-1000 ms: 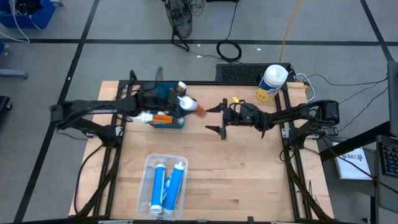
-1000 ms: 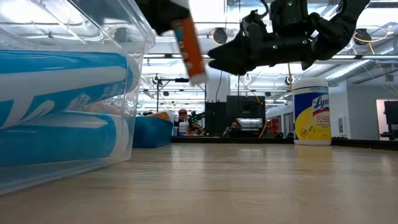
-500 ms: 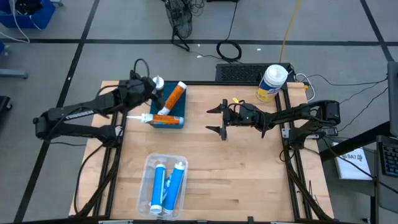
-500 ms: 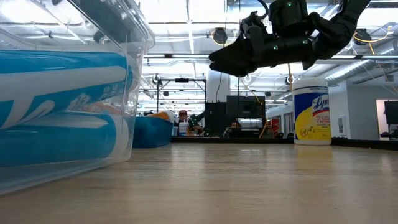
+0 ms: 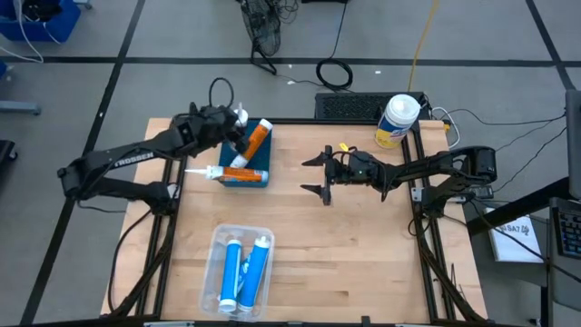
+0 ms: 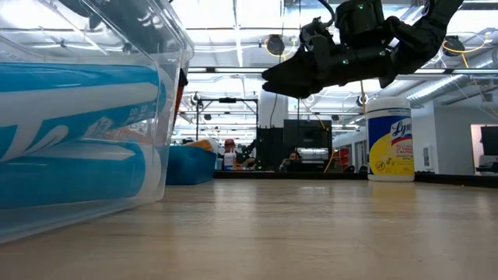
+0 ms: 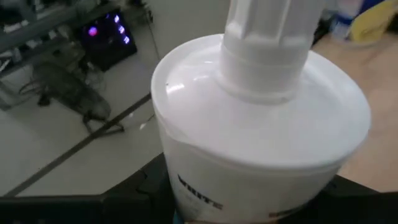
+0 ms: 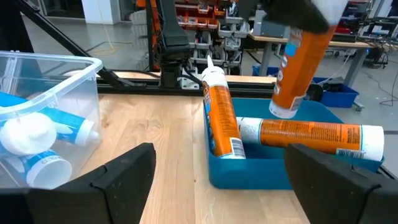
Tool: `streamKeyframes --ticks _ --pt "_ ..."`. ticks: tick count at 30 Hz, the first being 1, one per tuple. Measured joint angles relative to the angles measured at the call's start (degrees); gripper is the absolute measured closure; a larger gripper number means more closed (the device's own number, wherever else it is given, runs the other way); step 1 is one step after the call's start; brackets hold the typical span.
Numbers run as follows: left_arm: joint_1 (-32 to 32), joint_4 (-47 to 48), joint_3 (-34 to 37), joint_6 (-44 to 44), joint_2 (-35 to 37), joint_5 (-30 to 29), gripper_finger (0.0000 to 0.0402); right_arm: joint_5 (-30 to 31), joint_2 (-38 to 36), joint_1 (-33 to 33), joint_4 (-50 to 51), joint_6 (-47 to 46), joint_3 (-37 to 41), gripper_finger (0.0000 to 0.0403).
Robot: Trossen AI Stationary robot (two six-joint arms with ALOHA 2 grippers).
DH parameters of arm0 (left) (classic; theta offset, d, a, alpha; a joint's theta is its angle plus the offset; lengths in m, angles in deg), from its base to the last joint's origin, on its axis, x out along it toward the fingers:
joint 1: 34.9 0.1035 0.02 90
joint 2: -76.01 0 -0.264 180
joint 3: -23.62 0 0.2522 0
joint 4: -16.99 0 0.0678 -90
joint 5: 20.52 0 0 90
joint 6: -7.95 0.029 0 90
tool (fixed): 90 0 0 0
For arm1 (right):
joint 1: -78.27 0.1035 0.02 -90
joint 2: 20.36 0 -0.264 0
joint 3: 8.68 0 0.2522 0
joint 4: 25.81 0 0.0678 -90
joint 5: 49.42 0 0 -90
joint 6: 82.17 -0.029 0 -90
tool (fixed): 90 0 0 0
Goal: Pick & place silicon tubes, Sealant and Lysol wipes
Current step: Put the orange sealant into the blue bin
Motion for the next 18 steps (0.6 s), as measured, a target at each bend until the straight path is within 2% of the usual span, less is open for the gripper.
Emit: streamKeyframes --ticks 2,6,8,10,14,18 --pt "-0.6 -0.8 0.0 -0.2 1.5 2.7 0.0195 0.0 0.0 0.0 -0.1 0.1 0.0 0.0074" --pt "-0.6 -1.7 -0.1 -3.8 4.3 17.1 0.0195 0.0 0.0 0.0 0.0 0.8 0.0 0.0074" --pt "-0.7 -1.2 -0.1 -5.2 4.4 22.3 0.0195 0.0 0.0 0.0 -0.1 1.1 0.0 0.0074" --pt "-0.7 -0.7 -0.1 -5.1 3.6 23.0 0.0195 0.0 0.0 0.0 -0.2 1.1 0.0 0.0074" --pt "-0.6 -1.5 -0.1 -5.2 -1.7 20.2 0.0195 0.0 0.0 0.0 -0.3 1.3 0.0 0.0074" --pt "-0.2 -7.1 0.0 -5.1 -7.7 20.9 0.0195 0.0 0.0 0.0 -0.3 1.5 0.0 0.0074"
